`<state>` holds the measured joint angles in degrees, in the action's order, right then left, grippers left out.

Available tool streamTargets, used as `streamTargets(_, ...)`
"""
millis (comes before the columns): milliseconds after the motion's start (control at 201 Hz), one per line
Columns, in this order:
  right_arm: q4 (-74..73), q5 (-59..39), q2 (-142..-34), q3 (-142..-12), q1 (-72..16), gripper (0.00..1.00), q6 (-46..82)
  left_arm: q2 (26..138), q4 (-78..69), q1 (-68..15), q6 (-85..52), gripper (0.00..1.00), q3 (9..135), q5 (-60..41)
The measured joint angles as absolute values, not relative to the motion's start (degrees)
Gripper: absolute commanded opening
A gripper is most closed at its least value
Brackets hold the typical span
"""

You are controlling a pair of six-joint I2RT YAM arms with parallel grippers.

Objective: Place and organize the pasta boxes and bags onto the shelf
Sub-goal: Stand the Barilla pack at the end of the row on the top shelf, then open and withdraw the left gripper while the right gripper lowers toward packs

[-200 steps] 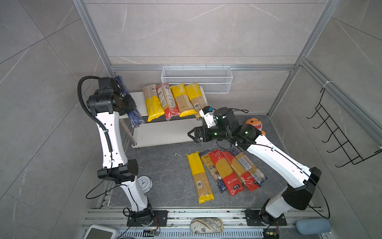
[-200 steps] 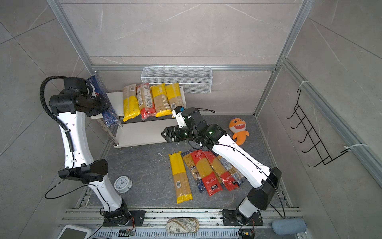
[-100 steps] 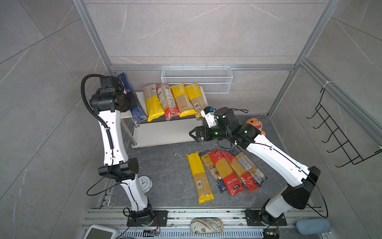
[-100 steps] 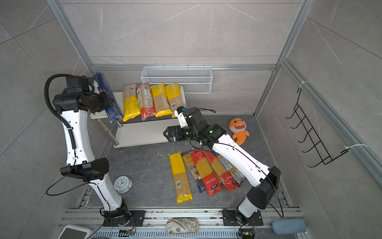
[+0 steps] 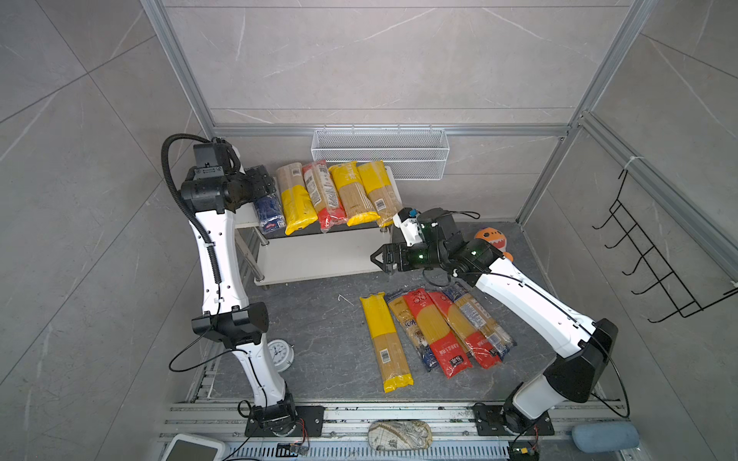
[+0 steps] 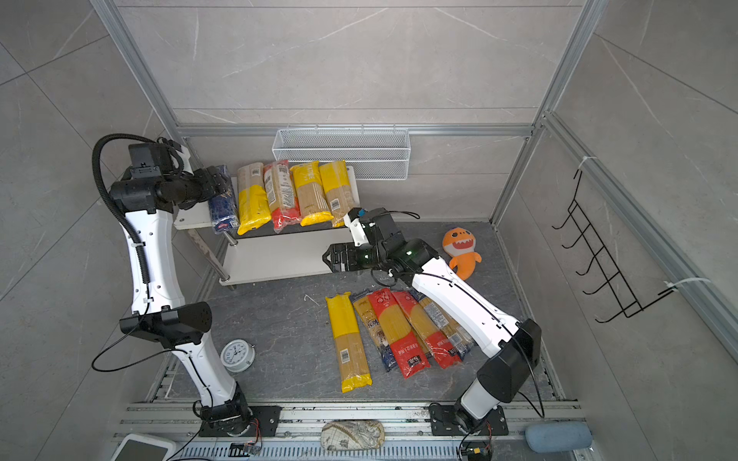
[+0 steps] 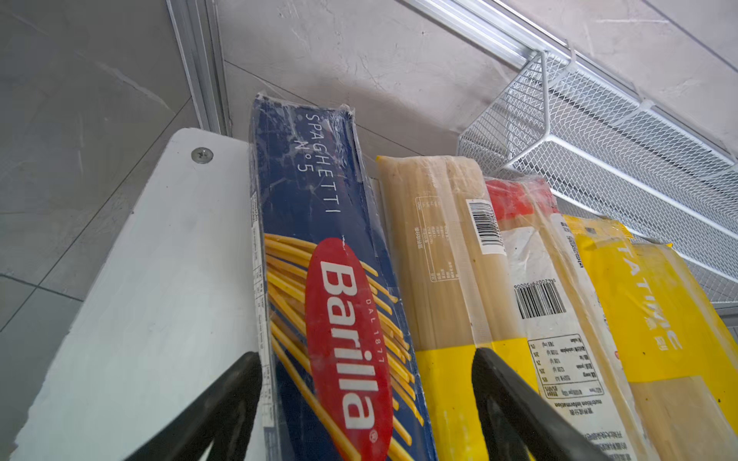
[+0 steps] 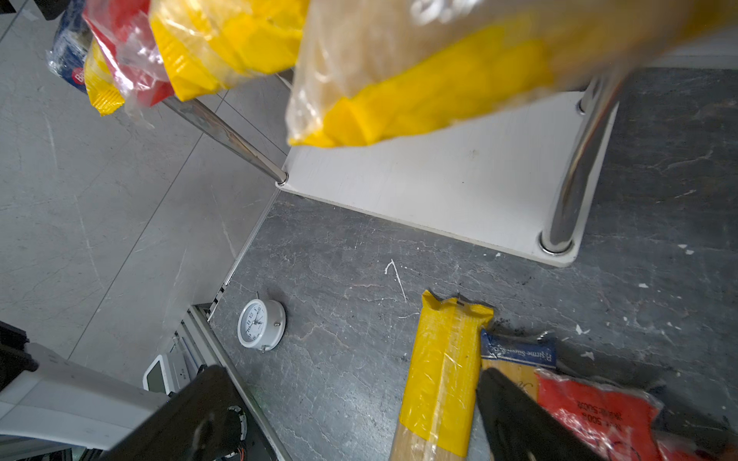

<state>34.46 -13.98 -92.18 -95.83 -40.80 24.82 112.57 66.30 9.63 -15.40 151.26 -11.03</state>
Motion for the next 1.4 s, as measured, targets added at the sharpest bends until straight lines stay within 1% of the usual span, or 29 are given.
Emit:
streamTargets(159,34.4,-14.4,-90.9,-94.7,-40.8,1.0,24.8,109.2,66.2,9.6,-15.8,0.88,148.4,-11.0)
streamTargets(324,34.4,-14.3,-86.9,-92.4,-40.8,1.0,24.8,98.5,65.6,9.6,-18.0,0.89,138.6,-10.8)
streamTargets(453,34.4,-13.9,-82.7,-89.5,-40.8,1.0,24.8,86.6,64.2,9.6,-20.5,0.91,127.6,-10.5)
streamTargets(657,34.8,-12.4,-76.3,-83.3,-40.8,1.0,24.8,68.6,63.6,9.3,-25.1,0.92,107.2,-10.8)
streamTargets(796,35.7,-11.6,-71.7,-78.5,-40.8,1.0,24.8,59.5,63.8,7.6,-27.9,0.92,93.7,-11.6)
streamTargets(891,36.1,-11.1,-68.4,-75.3,-40.8,1.0,24.8,55.5,63.7,5.1,-29.7,0.92,85.6,-12.5)
streamTargets(1010,36.4,-10.5,-64.1,-70.9,-40.8,1.0,25.1,52.2,63.0,-1.4,-32.3,0.92,75.9,-11.8)
streamTargets(1150,36.6,-10.0,-59.9,-65.7,-40.8,1.0,26.4,51.3,60.7,-13.9,-36.7,0.92,66.2,-7.7)
streamTargets(1299,36.6,-10.1,-57.0,-60.1,-41.0,1.0,28.2,56.4,56.1,-30.2,-41.9,0.93,61.0,-1.1)
streamTargets(1404,36.9,-10.1,-54.5,-56.0,-41.4,1.0,29.8,61.8,51.4,-38.0,-44.9,0.94,58.9,2.0)
